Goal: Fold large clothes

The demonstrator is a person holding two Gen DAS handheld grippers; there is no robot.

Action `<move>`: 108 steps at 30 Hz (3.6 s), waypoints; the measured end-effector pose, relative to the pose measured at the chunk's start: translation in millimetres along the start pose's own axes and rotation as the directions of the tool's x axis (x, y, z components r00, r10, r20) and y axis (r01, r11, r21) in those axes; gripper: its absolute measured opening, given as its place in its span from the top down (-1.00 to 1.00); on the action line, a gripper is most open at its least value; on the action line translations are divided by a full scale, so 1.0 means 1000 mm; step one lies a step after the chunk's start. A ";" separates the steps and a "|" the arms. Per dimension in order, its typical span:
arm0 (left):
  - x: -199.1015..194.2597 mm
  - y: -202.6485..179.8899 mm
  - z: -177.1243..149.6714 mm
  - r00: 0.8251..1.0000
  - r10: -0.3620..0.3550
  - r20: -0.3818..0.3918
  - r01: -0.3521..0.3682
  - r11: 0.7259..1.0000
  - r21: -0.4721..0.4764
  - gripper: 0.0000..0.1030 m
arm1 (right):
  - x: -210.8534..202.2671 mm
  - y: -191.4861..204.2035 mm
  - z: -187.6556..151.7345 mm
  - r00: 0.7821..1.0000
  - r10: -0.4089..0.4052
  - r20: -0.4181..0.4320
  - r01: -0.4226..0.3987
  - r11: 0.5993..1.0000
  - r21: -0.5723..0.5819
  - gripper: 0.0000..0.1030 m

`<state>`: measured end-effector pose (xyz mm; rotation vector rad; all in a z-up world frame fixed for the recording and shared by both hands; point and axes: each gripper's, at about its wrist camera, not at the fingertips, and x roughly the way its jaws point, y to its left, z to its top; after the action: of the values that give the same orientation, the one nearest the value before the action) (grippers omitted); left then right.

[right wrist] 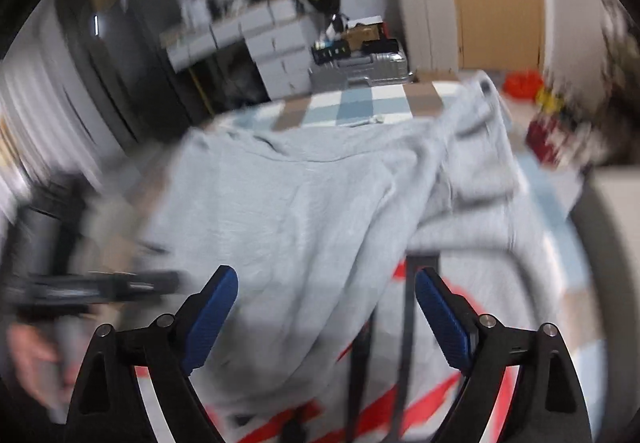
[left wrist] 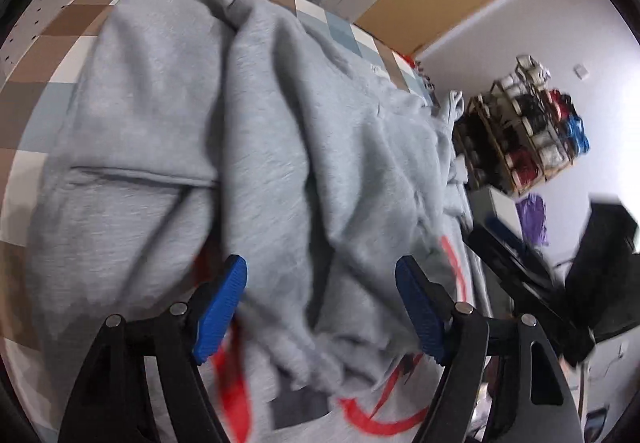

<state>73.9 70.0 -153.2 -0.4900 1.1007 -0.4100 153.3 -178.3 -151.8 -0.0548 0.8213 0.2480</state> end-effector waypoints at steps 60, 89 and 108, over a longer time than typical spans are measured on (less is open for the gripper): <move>-0.021 0.026 0.012 0.972 0.183 0.151 -0.194 0.979 0.063 -0.42 | 0.179 0.112 0.106 0.941 0.000 -0.339 -0.135 0.917 -0.376 -0.79; -0.015 -0.005 0.010 0.953 0.238 0.188 -0.274 0.941 0.198 -0.42 | 0.126 -0.082 0.058 0.919 -0.052 -0.391 0.030 0.998 -0.063 -0.86; -0.005 -0.020 0.008 0.956 0.231 0.181 -0.270 0.932 0.240 -0.42 | 0.104 -0.146 0.178 0.987 0.033 -0.159 -0.011 0.991 0.136 -0.91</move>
<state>77.9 57.6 -135.3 -0.1386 0.9316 -0.2827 383.9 -273.6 -113.9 0.0617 0.9986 0.2100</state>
